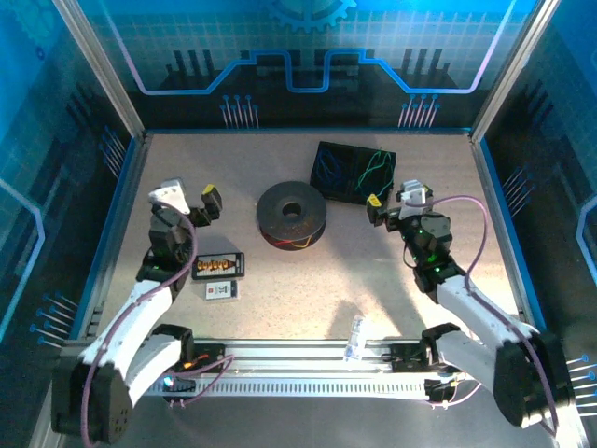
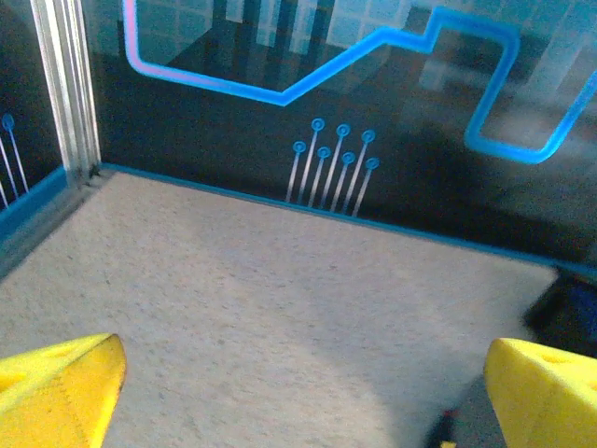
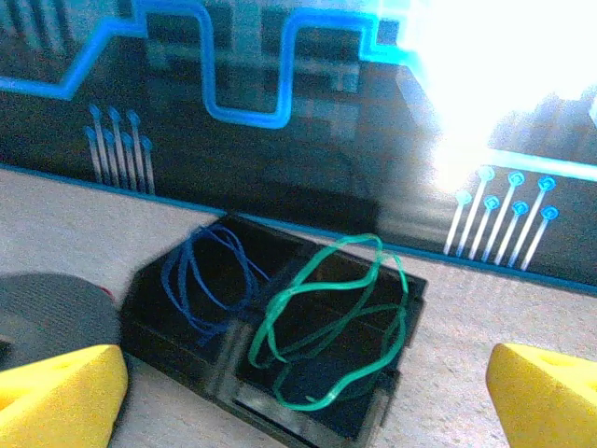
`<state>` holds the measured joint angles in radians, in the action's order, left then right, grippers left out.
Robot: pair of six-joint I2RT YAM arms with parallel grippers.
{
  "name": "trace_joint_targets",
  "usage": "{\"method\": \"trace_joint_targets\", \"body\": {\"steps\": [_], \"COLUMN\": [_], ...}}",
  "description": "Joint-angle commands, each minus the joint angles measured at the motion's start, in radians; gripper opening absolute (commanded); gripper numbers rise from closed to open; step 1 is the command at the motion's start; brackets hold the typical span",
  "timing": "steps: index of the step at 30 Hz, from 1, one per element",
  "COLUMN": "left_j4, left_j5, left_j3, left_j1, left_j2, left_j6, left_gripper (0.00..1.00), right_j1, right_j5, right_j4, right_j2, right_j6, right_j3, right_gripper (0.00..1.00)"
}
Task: Wrap the cables
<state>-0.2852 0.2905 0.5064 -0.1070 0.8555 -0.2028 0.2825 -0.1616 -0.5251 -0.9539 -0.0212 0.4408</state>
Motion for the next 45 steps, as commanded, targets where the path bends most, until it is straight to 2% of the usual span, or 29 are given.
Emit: {"method": "trace_joint_targets", "body": {"steps": [1, 4, 6, 8, 10, 14, 16, 18, 23, 27, 29, 32, 37, 45], "left_j4": [0.446, 0.656, 0.695, 0.699, 0.668, 0.65, 0.586, 0.566, 0.442, 0.209, 0.076, -0.066, -0.395, -0.588], "left_j5": [-0.062, -0.115, -0.178, -0.225, -0.305, -0.285, -0.342, -0.394, -0.66, -0.876, -0.96, -1.019, -1.095, -1.114], "left_j3": [0.139, 0.233, 0.25, 0.253, 0.245, 0.196, 0.148, 0.13, 0.102, 0.065, 0.055, 0.059, 0.065, 0.139], "left_j1": [-0.01, -0.01, -0.009, -0.01, -0.01, -0.007, 0.0, 0.012, 0.052, 0.058, 0.058, 0.058, 0.056, 0.026], "left_j2": [-0.13, -0.205, -0.234, -0.248, -0.247, -0.244, -0.232, -0.184, 0.058, 0.304, 0.416, 0.569, 0.767, 0.975], "left_j6": [-0.206, -0.245, -0.237, -0.254, -0.263, -0.415, -0.47, -0.526, -0.597, -0.683, -0.736, -0.787, -0.931, -1.012], "left_gripper": [0.99, 0.99, 0.99, 0.99, 0.99, 1.0, 0.99, 0.99, 0.99, 0.98, 0.91, 0.81, 0.57, 0.37], "right_j1": [0.027, 0.008, -0.012, -0.055, -0.14, -0.233, -0.24, -0.239, -0.236, -0.231, -0.221, -0.204, -0.18, -0.167], "right_j5": [-0.038, -0.004, -0.021, 0.001, 0.152, 0.33, 0.373, 0.41, 0.462, 0.516, 0.534, 0.554, 0.574, 0.573], "right_j4": [0.381, 0.656, 0.752, 0.782, 0.798, 0.801, 0.816, 0.833, 0.873, 0.878, 0.874, 0.868, 0.87, 0.881], "right_j2": [0.147, 0.223, 0.244, 0.258, 0.246, 0.193, 0.157, 0.123, 0.043, 0.008, -0.001, -0.009, -0.019, -0.017], "right_j6": [-0.164, -0.258, -0.313, -0.381, -0.417, -0.465, -0.46, -0.451, -0.425, -0.411, -0.406, -0.401, -0.397, -0.398], "right_j3": [0.142, 0.259, 0.299, 0.304, 0.324, 0.348, 0.353, 0.359, 0.368, 0.368, 0.362, 0.356, 0.357, 0.36], "right_gripper": [1.0, 1.0, 1.0, 1.0, 1.0, 1.0, 1.0, 1.0, 1.0, 1.0, 0.95, 0.87, 0.8, 0.78]}}
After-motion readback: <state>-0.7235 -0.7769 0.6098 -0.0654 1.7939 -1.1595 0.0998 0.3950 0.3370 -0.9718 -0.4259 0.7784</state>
